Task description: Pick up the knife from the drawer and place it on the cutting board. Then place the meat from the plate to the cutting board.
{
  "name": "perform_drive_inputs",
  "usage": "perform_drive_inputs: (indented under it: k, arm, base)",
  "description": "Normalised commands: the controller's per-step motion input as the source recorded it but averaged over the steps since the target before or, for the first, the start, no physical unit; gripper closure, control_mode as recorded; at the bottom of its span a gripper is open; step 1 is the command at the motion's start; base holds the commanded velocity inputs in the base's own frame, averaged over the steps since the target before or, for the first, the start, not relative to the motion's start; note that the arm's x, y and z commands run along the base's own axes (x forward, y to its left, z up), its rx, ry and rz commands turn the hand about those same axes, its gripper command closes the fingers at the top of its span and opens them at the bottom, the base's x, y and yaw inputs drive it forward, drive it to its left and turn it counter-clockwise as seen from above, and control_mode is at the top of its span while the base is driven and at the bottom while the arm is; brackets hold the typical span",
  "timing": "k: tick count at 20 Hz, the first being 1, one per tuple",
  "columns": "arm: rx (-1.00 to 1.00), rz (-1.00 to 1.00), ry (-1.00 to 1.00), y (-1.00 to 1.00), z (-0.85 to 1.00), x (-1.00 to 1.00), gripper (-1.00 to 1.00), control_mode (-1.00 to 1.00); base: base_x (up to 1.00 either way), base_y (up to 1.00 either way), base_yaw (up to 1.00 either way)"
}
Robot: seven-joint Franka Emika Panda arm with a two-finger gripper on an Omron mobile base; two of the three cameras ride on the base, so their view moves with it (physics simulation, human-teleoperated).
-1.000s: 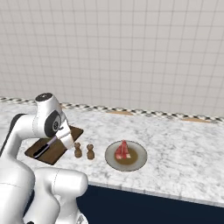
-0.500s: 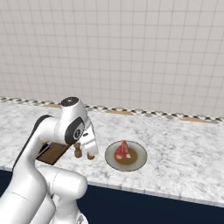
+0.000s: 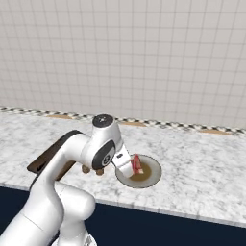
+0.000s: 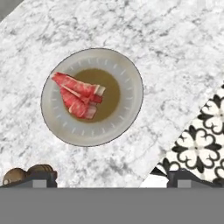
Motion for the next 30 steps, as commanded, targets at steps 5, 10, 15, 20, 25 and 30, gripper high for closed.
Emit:
perform_drive_inputs:
  k: [5, 10, 15, 20, 25, 30]
  arm:
    - [0.00, 0.30, 0.09, -0.34, -0.01, 0.47, -1.00, -1.00]
    - [0.00, 0.15, 0.19, -0.11, -0.01, 0.52, -1.00, -1.00]
    - [-0.01, 0.09, 0.37, 0.00, -0.10, 0.64, -1.00, -1.00]
    - [0.00, 0.13, 0.16, -0.15, -0.51, 0.36, -1.00, -1.00]
    - [0.00, 0.15, 0.05, -0.21, -0.60, 0.32, -1.00, -1.00]
    - [0.00, 0.06, -0.01, 0.00, -0.40, 0.31, -1.00, -1.00]
  base:
    - [0.00, 0.00, 0.00]
    - [0.00, 0.00, 0.00]
    - [0.00, 0.00, 0.00]
    - [0.00, 0.00, 0.00]
    - [0.00, 0.00, 0.00]
    - [0.00, 0.00, 0.00]
